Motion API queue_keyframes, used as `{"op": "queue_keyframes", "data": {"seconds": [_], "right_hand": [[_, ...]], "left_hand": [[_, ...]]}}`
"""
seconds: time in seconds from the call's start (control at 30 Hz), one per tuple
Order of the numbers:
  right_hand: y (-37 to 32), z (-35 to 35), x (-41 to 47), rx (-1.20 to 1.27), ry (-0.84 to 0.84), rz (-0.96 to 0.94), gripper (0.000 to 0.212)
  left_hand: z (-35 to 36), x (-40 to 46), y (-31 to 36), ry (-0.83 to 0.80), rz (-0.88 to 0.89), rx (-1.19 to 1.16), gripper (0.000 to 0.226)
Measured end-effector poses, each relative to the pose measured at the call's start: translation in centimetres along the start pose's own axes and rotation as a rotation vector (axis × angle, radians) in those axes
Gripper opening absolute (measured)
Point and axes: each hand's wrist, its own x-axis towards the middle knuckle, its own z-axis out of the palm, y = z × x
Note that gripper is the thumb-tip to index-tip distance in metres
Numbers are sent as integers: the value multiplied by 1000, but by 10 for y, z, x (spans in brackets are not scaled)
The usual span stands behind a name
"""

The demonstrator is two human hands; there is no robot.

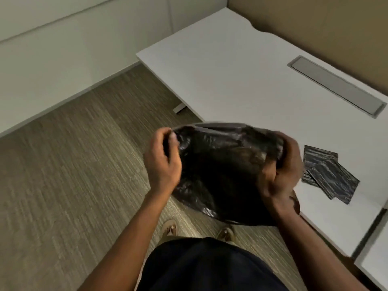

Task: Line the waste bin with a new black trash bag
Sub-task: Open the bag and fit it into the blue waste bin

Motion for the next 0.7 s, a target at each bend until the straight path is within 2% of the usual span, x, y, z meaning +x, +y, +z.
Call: {"op": "queue_keyframes", "data": {"seconds": [0.03, 0.07, 0.1, 0.13, 0.17, 0.2, 0.23, 0.27, 0.3, 0.33, 0.4, 0.5, 0.57, 0.7], "right_hand": [[8, -1, -18, -57, -66, -68, 31], [20, -2, -39, -145, -201, -129, 41], [37, -4, -62, -257, -407, -191, 48], [57, -5, -85, -360, -670, -229, 46], [75, -8, -105, -433, -980, -169, 39], [88, -13, -121, -468, -1276, -26, 34], [99, -19, -135, -457, -1449, 123, 35], [108, -25, -144, -429, -1464, 238, 37], [113, -30, -148, -394, -1392, 313, 40], [116, -34, -148, -351, -1285, 371, 40], [115, -36, -140, -243, -1058, 453, 31], [114, -30, -115, -165, -833, 550, 21], [113, -24, -99, -159, -743, 574, 20], [117, -16, -69, -129, -614, 615, 23]], "left_hand": [[-1, -16, -5, -21, 161, 91, 22], [-1, -35, -15, -75, 250, 183, 24], [-1, -56, -30, -154, 277, 291, 25], [-2, -77, -48, -272, 240, 422, 26], [-4, -97, -66, -438, 154, 553, 27], [-5, -113, -83, -632, 22, 659, 28], [-8, -127, -98, -818, -112, 715, 28], [-10, -136, -109, -934, -209, 705, 26], [-12, -139, -115, -962, -271, 644, 23], [-13, -140, -119, -914, -293, 569, 19], [-12, -134, -119, -713, -301, 485, 15], [-4, -113, -114, -468, -372, 409, 15], [4, -98, -109, -387, -431, 359, 18], [19, -74, -100, -326, -490, 303, 20]]}}
